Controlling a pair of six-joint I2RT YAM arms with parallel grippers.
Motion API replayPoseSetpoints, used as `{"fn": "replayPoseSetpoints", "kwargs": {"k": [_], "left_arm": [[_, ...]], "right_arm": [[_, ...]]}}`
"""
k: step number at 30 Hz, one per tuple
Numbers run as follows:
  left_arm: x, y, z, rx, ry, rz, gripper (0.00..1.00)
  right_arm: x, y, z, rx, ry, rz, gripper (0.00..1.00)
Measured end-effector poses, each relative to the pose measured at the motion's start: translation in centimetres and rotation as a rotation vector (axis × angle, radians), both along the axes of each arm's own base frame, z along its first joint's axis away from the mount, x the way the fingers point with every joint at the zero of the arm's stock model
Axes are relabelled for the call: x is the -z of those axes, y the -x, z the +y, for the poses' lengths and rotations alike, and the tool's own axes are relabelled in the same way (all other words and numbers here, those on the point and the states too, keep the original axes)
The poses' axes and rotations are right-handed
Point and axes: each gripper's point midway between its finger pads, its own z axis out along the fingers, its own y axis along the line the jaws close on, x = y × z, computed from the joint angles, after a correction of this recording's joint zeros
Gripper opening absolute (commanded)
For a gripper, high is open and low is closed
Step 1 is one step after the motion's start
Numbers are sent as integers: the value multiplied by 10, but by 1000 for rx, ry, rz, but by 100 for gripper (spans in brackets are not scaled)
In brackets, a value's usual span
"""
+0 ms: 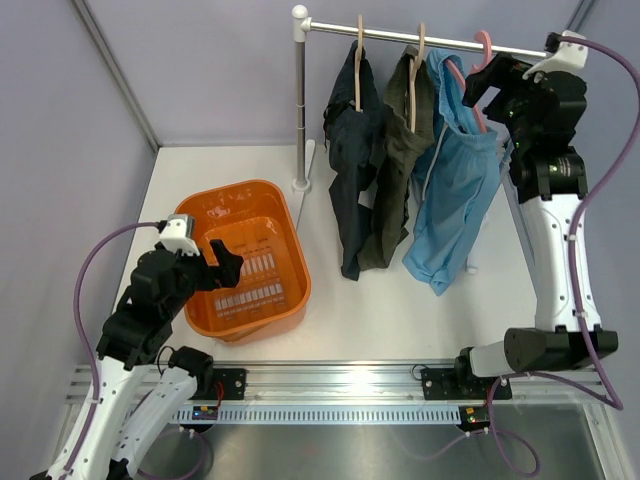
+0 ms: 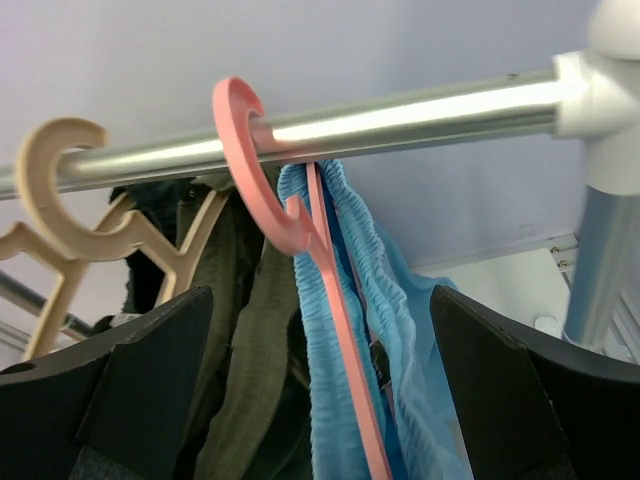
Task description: Remove the shorts from the hanger
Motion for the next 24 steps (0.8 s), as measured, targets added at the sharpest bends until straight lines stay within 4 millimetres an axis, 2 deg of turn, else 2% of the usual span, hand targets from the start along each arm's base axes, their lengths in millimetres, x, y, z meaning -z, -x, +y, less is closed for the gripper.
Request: {"fn": "replayPoseSetpoints", "kwargs": {"k": [5,14,17,24], "left_arm": [[-4,2,0,5,6,-21,99],[-5,3,0,10,7,-26,99],[-5,3,-1,14,8,-25,99],[-5,3,-1,17,8,-24,99]], "right_arm": [[20,-29,5,-41,63,51,91],[6,-38,16,-114,142,14,66],[6,-45,18,-131,167,16,65],[27,-53,18,-143,202,64,66]]}}
